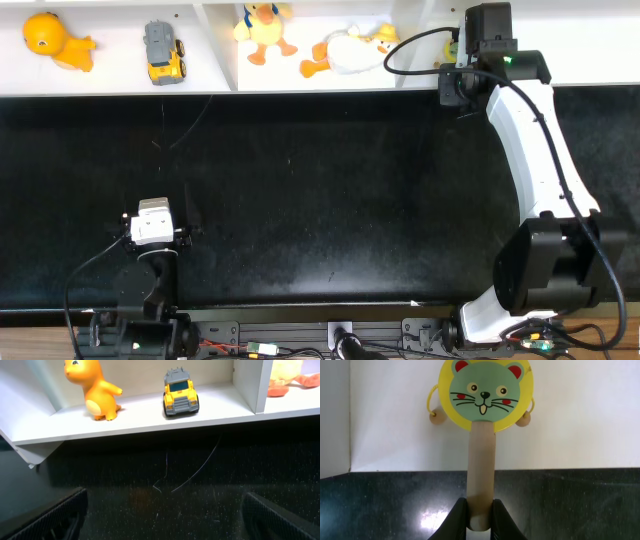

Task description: Store Toys

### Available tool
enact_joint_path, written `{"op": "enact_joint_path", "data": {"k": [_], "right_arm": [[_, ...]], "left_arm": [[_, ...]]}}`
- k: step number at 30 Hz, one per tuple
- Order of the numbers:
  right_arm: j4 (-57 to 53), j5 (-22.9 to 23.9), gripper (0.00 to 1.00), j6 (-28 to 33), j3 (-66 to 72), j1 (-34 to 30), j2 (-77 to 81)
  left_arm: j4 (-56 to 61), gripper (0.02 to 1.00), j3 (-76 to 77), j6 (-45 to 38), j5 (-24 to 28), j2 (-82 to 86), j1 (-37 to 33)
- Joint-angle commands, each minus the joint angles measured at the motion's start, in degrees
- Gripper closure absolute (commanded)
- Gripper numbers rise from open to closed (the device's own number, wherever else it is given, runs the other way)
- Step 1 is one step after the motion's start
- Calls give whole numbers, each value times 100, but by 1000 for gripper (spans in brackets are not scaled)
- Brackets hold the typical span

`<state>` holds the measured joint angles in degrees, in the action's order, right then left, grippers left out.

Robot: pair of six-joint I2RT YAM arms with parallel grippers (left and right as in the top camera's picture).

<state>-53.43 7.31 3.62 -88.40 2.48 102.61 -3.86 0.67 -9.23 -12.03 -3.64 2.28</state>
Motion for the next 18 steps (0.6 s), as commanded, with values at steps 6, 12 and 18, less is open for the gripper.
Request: {"op": "enact_joint_path", "data": {"k": [6,12,18], "right_arm": [[428,15,961,245,-190,175,160],[616,17,958,313,-190,179,229],[896,-2,961,459,-188,179,304]], "left_arm": [[-9,20,-22,-83,57,59,42],[-9,20,-22,-81,57,59,42],[-9,20,-22,-83,57,59,42]]}}
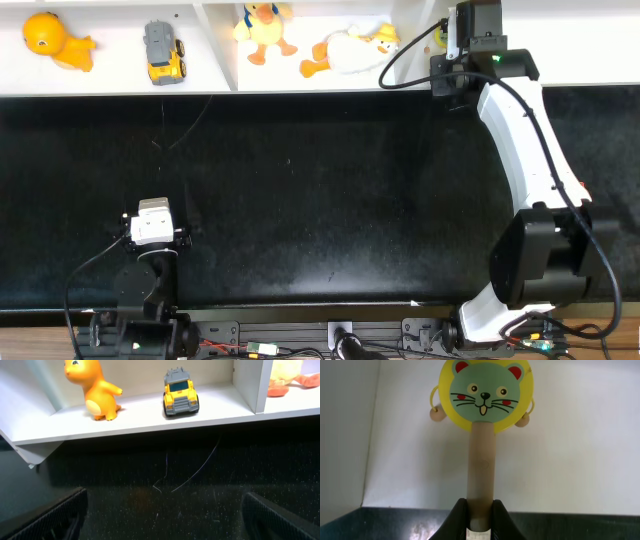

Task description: Store Toys

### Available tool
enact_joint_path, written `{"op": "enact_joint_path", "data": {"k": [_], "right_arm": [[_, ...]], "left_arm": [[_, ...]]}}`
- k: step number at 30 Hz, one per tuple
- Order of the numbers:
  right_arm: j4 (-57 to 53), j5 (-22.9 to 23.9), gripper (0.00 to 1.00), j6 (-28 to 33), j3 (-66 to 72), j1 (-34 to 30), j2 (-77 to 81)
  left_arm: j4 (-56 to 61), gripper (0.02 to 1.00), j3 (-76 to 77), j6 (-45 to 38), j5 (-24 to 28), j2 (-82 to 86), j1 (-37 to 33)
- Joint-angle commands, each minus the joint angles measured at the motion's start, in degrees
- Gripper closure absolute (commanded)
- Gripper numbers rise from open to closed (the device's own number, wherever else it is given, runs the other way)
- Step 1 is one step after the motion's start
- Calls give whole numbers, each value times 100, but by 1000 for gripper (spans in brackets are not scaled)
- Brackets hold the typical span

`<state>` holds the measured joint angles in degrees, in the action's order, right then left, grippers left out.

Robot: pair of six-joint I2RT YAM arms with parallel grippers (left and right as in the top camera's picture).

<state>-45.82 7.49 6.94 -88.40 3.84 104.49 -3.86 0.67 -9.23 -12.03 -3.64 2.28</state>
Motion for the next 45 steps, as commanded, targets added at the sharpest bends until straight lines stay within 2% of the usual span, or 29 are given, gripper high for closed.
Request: {"op": "enact_joint_path", "data": {"k": [1,16,30,39,45], "right_arm": [[153,-24,961,151,-188,44,144],[866,-50,961,234,-188,76,581],[925,-260,958,229,-188,92,791],[942,-258,500,227,-188,190,791],[894,-258,391,201,-188,188,791]], "left_arm": [[-9,20,-22,-83,57,59,42],[-9,20,-22,-83,57,59,42],[-9,20,-22,-81,57,59,42],[-9,20,-22,-83,59,59,42],[-9,20,-22,-81,59,59,42]]}}
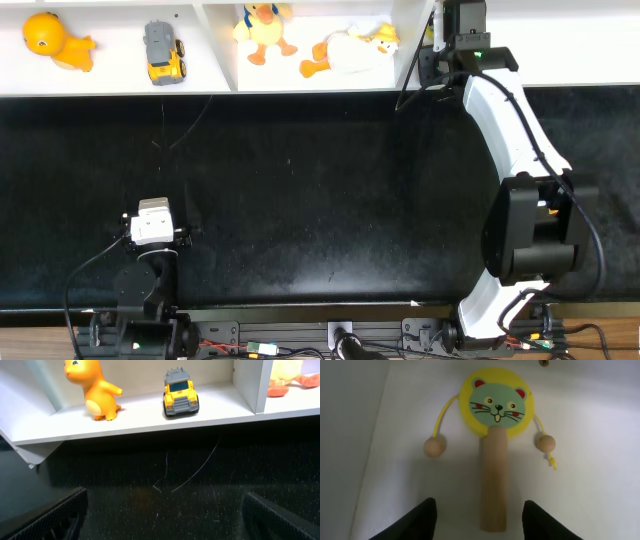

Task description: Store Toys

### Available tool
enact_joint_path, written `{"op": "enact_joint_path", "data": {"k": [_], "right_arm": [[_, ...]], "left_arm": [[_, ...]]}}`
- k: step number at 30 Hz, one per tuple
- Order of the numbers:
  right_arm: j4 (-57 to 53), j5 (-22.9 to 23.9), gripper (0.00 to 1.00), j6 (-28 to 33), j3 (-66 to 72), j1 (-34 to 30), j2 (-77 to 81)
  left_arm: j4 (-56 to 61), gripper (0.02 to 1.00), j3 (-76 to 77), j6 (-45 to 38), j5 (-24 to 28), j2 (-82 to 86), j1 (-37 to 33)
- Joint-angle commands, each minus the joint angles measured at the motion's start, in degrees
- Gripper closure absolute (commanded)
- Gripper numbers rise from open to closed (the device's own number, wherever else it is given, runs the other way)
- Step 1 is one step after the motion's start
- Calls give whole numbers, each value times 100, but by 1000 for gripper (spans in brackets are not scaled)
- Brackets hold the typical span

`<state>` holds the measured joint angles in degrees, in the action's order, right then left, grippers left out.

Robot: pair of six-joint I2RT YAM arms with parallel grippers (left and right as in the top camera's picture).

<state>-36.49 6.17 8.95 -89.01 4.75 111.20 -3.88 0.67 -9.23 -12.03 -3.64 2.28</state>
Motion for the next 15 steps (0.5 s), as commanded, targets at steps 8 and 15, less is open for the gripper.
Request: {"op": "enact_joint_path", "data": {"k": [8,15], "right_arm": [[-129,-68,369,-37,-127,98,-2],[-433,-26,358,-125,-120,96,-225]], "left_arm": [[-7,20,-22,-81,57,59,42],[-7,20,-22,-83,57,59,42]]}}
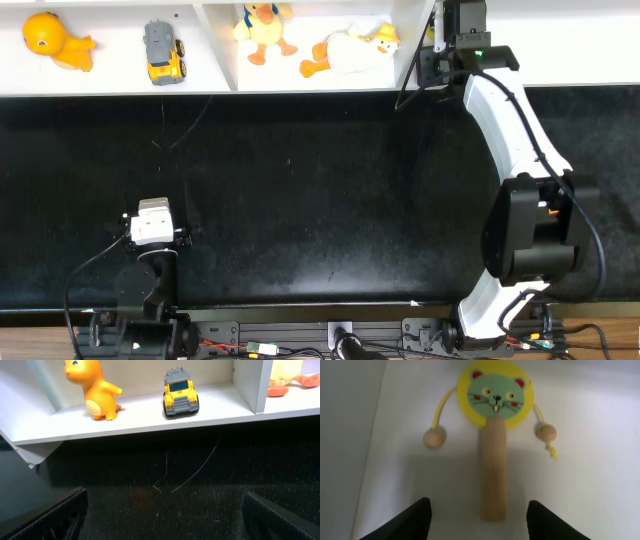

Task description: Store Toys

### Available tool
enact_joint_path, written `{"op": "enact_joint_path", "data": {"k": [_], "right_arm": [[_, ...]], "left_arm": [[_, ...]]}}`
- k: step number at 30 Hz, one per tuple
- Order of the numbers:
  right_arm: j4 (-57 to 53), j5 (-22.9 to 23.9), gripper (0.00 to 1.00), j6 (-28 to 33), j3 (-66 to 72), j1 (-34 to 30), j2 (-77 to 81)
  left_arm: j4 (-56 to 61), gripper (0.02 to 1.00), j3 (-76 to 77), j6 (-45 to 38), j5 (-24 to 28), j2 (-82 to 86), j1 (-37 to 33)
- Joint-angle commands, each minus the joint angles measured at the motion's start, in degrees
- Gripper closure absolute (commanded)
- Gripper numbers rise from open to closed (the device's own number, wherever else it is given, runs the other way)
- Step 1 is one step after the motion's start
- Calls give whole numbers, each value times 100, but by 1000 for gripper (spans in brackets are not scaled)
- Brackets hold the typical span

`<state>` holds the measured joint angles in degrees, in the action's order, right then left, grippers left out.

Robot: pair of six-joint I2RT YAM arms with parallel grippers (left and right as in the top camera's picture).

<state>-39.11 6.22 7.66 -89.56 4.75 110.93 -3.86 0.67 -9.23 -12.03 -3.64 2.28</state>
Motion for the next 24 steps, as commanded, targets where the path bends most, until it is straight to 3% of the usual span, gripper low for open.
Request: {"op": "enact_joint_path", "data": {"k": [1,13,24], "right_arm": [[-210,-26,347,4,-59,96,-219],[-544,-7,325,-44,157,96,-629],[-208,297,323,-227,1429,92,-1692]], "left_arm": [[-9,20,-22,-83,59,59,42],[-9,23,-22,-83,57,59,42],[-9,20,-22,-81,59,59,42]]}}
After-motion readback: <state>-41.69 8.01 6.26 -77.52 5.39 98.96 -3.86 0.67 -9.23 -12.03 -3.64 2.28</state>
